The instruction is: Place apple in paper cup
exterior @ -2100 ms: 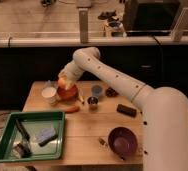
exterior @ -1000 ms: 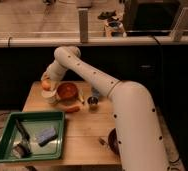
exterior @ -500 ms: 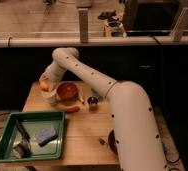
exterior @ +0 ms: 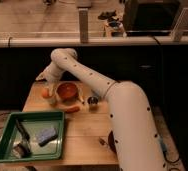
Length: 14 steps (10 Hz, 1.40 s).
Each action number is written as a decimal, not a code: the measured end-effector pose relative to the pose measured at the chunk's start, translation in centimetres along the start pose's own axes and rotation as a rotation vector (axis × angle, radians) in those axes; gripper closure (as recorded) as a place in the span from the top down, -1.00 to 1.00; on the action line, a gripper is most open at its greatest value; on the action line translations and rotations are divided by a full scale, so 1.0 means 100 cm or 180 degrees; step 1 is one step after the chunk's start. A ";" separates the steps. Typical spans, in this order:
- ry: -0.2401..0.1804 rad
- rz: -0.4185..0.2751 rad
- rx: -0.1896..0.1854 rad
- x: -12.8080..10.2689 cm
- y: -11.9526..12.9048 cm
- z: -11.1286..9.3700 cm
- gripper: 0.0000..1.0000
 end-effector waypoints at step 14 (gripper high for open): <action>-0.0086 -0.0008 0.0115 0.003 -0.001 -0.006 0.60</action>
